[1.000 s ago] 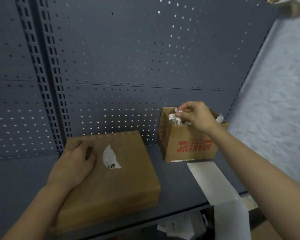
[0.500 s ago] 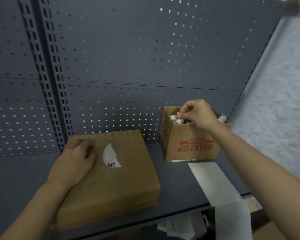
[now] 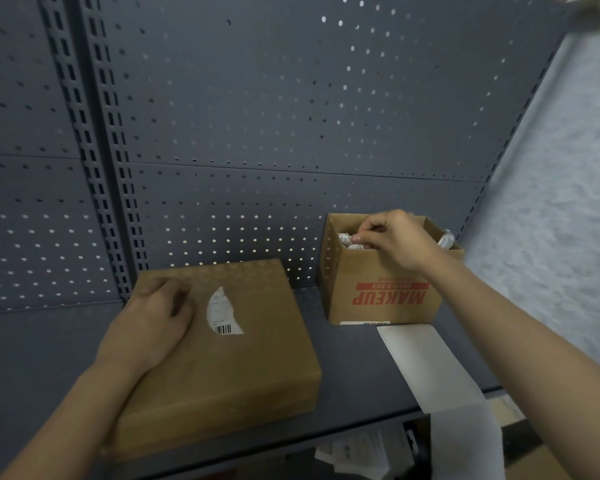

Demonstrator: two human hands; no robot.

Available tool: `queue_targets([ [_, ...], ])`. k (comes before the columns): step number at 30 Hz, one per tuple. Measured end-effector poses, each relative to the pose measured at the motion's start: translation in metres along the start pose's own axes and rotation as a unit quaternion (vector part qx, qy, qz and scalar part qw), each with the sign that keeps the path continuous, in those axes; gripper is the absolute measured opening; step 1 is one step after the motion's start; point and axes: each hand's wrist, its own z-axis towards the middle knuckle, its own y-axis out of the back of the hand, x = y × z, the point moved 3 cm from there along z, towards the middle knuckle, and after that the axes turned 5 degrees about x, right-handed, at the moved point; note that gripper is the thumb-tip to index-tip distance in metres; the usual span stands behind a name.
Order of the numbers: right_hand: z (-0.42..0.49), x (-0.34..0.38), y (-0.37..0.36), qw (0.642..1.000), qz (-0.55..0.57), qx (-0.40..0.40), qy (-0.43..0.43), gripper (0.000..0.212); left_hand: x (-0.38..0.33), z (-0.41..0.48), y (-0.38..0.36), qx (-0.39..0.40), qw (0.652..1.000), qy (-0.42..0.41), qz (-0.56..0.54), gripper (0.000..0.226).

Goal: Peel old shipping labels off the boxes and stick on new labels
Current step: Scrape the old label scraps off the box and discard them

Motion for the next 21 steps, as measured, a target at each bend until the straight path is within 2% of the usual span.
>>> queue_targets([
  [9, -0.006, -0.001, -0.003, 0.999, -0.031, 0.028, 0.013, 0.015, 0.000, 0.000, 0.001, 0.004, 1.000, -0.004, -0.002, 0.032],
  [16, -0.009, -0.002, -0.002, 0.999, 0.042, -0.021, 0.009, 0.011, 0.001, 0.000, 0.000, 0.000, 1.000, -0.008, -0.005, 0.031],
  [21, -0.008, -0.010, -0.003, 0.999, 0.048, -0.020, -0.001, 0.011, 0.001, -0.001, 0.001, -0.002, 1.000, -0.013, 0.001, 0.030],
])
